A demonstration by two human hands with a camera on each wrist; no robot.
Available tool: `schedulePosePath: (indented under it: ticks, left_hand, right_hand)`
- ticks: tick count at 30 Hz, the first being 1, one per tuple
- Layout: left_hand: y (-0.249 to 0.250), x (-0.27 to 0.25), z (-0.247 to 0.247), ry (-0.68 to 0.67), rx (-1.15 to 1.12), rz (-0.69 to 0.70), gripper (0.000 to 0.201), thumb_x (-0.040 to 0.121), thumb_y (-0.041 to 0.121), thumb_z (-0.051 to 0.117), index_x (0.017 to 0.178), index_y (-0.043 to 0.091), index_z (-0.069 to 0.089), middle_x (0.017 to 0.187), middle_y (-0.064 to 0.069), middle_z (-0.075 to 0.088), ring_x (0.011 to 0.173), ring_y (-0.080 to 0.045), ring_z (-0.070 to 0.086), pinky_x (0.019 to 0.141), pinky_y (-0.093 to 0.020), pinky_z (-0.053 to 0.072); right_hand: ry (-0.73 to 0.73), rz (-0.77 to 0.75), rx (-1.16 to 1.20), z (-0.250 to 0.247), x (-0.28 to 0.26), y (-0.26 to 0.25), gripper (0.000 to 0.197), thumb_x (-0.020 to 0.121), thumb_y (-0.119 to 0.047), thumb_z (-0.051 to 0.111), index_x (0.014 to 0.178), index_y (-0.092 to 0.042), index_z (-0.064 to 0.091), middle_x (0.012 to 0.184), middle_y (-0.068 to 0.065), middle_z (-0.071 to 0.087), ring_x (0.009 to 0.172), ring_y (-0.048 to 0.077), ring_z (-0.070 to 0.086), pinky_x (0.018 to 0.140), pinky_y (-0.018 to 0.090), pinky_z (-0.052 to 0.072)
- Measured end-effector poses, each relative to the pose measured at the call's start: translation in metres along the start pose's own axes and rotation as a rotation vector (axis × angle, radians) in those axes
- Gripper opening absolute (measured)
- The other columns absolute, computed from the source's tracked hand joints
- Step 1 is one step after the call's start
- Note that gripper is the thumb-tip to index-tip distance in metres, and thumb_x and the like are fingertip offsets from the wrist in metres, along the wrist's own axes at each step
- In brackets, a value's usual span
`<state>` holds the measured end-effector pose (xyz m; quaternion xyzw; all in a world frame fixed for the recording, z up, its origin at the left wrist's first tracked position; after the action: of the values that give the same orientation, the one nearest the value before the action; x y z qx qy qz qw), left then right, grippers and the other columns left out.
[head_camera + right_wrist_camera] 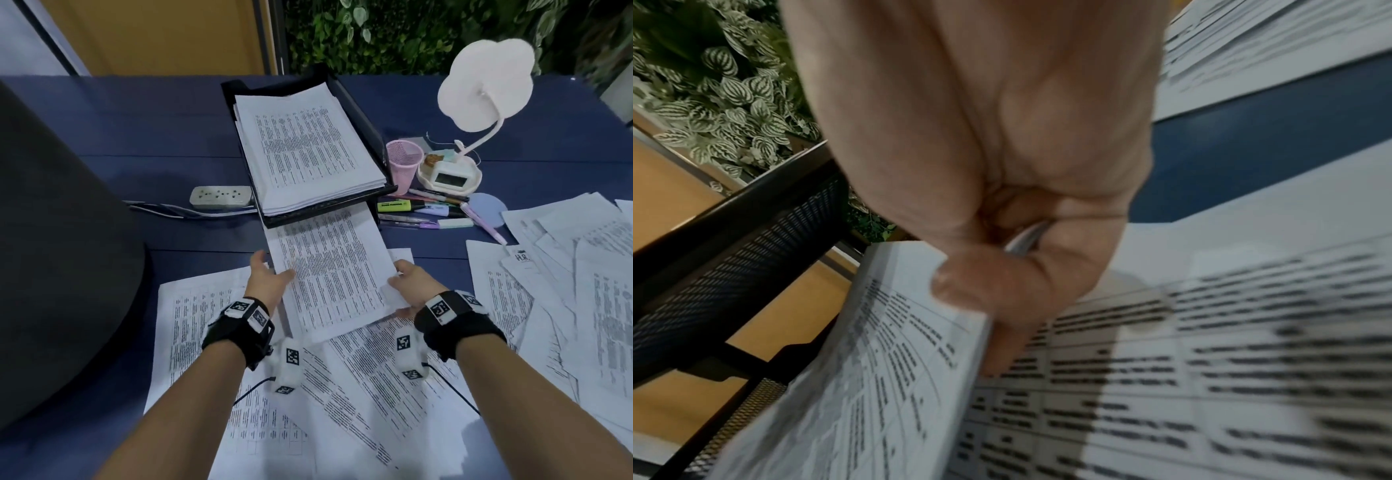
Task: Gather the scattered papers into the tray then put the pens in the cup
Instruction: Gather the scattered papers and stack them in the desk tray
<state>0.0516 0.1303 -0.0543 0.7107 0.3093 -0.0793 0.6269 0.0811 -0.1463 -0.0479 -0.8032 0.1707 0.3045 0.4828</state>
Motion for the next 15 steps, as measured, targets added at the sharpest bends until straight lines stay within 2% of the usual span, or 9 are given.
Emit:
schedulePosePath:
  ticks: [1,2,4,6,8,10,12,13,15]
  left_hand:
    - [0.003,0.000,-0.001,-0.021,0.011,0.020,0.070,0.087,0.012,0.065,0.140,0.023,0.022,0.120,-0.020,0.058,0.100,-0.038,0.061,0.064,-0.037,0.053]
    - [0.006,0.001,-0.001,-0.038,0.033,0.048,0.066,0.087,0.007,0.064,0.138,0.021,0.024,0.110,-0.019,0.061,0.088,-0.037,0.062,0.056,-0.032,0.048]
    - [0.010,0.004,-0.002,-0.107,0.061,0.045,0.057,0.085,0.004,0.065,0.130,0.018,0.033,0.087,-0.012,0.060,0.067,-0.029,0.056,0.053,-0.033,0.044]
    - [0.012,0.006,-0.001,-0.209,0.120,-0.010,0.043,0.085,0.001,0.065,0.121,0.015,0.043,0.084,-0.005,0.050,0.064,-0.024,0.052,0.051,-0.033,0.047]
    - [0.014,0.008,0.000,-0.281,0.162,-0.053,0.035,0.085,-0.001,0.065,0.114,0.014,0.051,0.092,-0.001,0.045,0.074,-0.023,0.054,0.055,-0.030,0.055]
    - [0.020,0.014,-0.002,-0.252,0.188,-0.020,0.030,0.084,-0.002,0.065,0.109,0.012,0.055,0.093,-0.002,0.045,0.075,-0.023,0.056,0.060,-0.028,0.058]
    - [0.029,0.023,-0.005,-0.141,0.189,0.047,0.021,0.084,-0.001,0.066,0.100,0.011,0.059,0.088,-0.004,0.051,0.068,-0.021,0.058,0.061,-0.026,0.058]
    - [0.033,0.028,-0.008,-0.073,0.181,0.083,0.015,0.083,0.001,0.068,0.092,0.011,0.061,0.085,-0.007,0.057,0.065,-0.018,0.059,0.058,-0.023,0.057]
    - [0.043,0.035,-0.013,0.060,0.190,0.165,0.009,0.082,0.006,0.071,0.079,0.013,0.065,0.086,-0.012,0.066,0.063,-0.018,0.062,0.059,-0.023,0.054]
  right_hand:
    - [0.001,0.011,0.003,0.001,0.003,-0.005,0.017,0.097,-0.008,0.042,0.110,-0.018,0.047,0.111,0.012,0.052,0.082,0.028,0.054,0.053,0.037,0.054]
    - [0.012,0.011,0.015,0.001,0.007,-0.011,0.017,0.098,-0.009,0.042,0.111,-0.019,0.047,0.110,0.012,0.052,0.078,0.027,0.054,0.050,0.034,0.052]
    - [0.041,-0.014,0.031,0.001,0.017,-0.022,0.021,0.097,-0.009,0.043,0.116,-0.017,0.048,0.113,0.015,0.053,0.077,0.028,0.054,0.052,0.035,0.052]
    - [0.066,-0.040,0.030,0.000,0.028,-0.032,0.026,0.097,-0.008,0.043,0.121,-0.015,0.047,0.116,0.016,0.054,0.075,0.029,0.056,0.043,0.032,0.053]
    - [0.063,-0.069,0.071,-0.001,0.037,-0.043,0.029,0.096,-0.004,0.044,0.124,-0.013,0.047,0.117,0.014,0.055,0.071,0.027,0.060,0.037,0.026,0.050]
    - [0.035,-0.126,0.145,-0.001,0.048,-0.055,0.029,0.093,0.005,0.044,0.117,-0.011,0.049,0.121,0.012,0.057,0.072,0.024,0.067,0.046,0.027,0.053]
    - [0.073,-0.155,0.186,-0.004,0.060,-0.064,0.031,0.089,0.012,0.046,0.109,-0.011,0.050,0.120,0.010,0.058,0.090,0.029,0.065,0.052,0.030,0.055]
    - [0.111,-0.163,0.229,-0.006,0.064,-0.068,0.031,0.088,0.014,0.047,0.109,-0.009,0.051,0.117,0.010,0.059,0.094,0.029,0.062,0.056,0.031,0.057]
    - [0.174,-0.163,0.335,-0.008,0.073,-0.073,0.033,0.088,0.015,0.049,0.116,-0.002,0.053,0.113,0.014,0.058,0.094,0.029,0.058,0.073,0.036,0.056]
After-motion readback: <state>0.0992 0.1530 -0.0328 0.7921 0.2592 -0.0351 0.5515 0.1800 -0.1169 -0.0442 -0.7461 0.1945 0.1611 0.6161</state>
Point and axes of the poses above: each hand's wrist, its own x-axis towards the middle knuckle, its own z-axis out of the palm, y = z × x, the point moved 6 cm from there along x, towards the middle knuckle
